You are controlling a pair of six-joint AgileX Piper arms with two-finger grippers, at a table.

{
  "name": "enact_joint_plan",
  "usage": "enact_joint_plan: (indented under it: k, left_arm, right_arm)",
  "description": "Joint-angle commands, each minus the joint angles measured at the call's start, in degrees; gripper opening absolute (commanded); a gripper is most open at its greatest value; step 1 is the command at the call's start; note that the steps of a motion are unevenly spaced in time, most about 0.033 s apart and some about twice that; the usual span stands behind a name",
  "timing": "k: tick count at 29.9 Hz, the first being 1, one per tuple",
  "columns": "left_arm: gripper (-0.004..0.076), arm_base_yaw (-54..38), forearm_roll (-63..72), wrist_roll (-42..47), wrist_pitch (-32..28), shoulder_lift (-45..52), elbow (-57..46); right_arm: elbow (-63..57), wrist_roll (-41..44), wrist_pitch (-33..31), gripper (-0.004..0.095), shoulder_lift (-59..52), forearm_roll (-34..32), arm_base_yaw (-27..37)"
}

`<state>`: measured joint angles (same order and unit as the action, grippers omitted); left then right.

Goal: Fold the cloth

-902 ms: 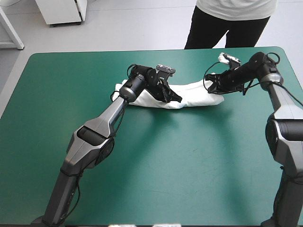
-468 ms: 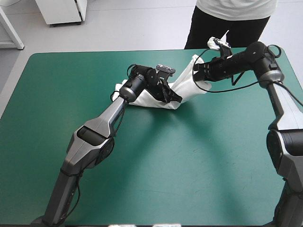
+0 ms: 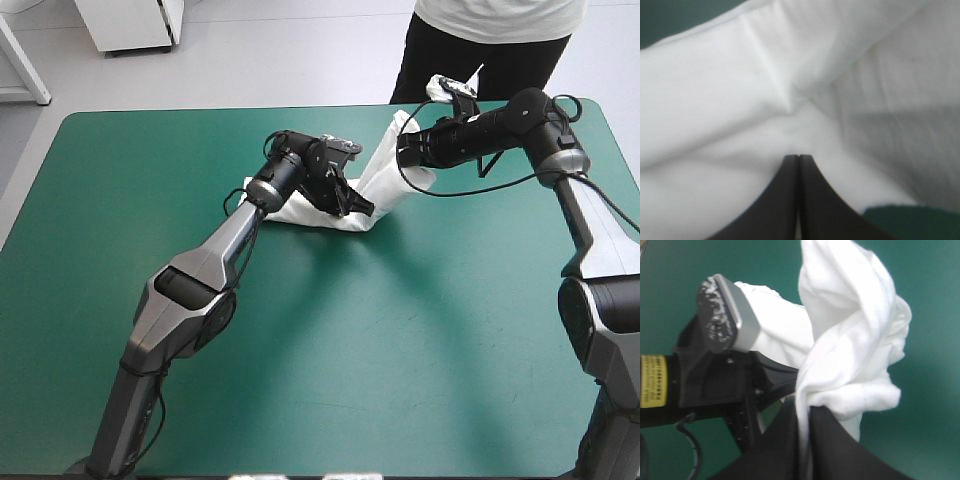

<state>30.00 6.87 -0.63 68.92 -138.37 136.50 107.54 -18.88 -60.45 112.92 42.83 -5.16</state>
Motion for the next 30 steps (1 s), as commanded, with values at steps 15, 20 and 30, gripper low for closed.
enact_joint_plan:
  k: [15,20,30]
  left_arm:
    - [-0.0010,-3.0,-15.2,9.3,-9.1,42.7,-45.1]
    - [-0.0010,-4.6,-15.2,11.4,-10.4,58.4,-62.0]
    - [-0.0010,-5.7,-15.1,12.1,-13.6,82.5,-75.3]
  right_arm:
    - [1.3,-1.8,4.3,-0.0017,-3.8,3.2,-4.7]
    - [1.3,-1.8,9.7,-0.0017,-3.8,3.6,-8.7]
    - [1.3,-2.6,27.2,-0.0017,0.4,4.2,-18.9]
